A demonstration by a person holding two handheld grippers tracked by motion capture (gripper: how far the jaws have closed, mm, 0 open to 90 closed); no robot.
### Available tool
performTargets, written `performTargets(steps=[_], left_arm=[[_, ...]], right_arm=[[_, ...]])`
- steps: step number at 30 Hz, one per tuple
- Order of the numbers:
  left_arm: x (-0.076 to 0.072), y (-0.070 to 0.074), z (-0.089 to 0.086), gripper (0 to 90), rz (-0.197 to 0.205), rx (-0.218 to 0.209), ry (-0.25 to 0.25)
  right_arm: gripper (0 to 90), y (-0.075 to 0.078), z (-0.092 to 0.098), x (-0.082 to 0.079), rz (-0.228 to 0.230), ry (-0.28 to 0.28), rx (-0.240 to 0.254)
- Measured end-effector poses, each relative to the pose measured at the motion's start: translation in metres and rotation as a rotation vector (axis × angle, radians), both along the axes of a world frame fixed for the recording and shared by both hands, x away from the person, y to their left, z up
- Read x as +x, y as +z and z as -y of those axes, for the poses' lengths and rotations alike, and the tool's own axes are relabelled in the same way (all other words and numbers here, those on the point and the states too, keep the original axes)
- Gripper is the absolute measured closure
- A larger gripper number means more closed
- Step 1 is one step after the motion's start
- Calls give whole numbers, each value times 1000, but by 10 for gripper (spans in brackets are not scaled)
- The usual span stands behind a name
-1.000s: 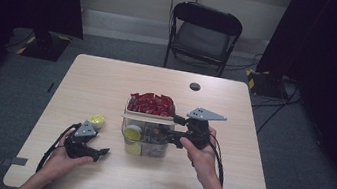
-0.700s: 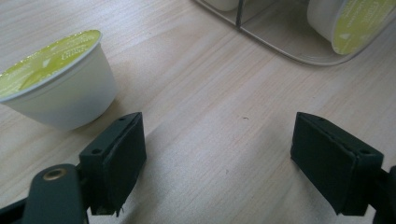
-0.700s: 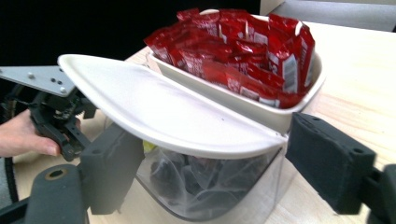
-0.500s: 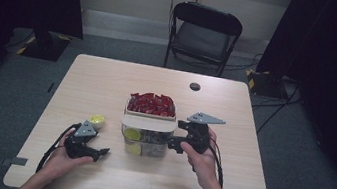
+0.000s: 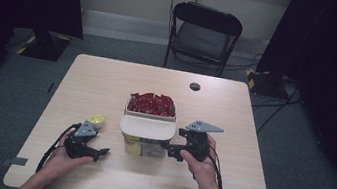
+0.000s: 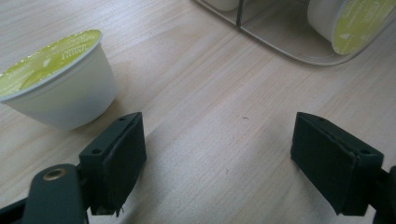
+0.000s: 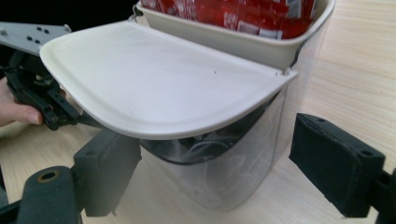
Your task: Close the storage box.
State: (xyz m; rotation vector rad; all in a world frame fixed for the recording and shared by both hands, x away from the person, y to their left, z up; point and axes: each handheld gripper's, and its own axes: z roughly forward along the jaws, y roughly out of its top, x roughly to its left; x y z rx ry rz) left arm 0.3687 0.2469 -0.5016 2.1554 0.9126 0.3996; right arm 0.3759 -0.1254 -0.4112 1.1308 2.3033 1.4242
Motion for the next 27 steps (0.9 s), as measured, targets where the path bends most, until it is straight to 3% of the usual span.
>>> performTargets(steps=[27], left_arm=[[0, 0, 0, 175, -1, 0, -1]], right_arm=[[159, -27, -4, -7, -29, 22, -70]])
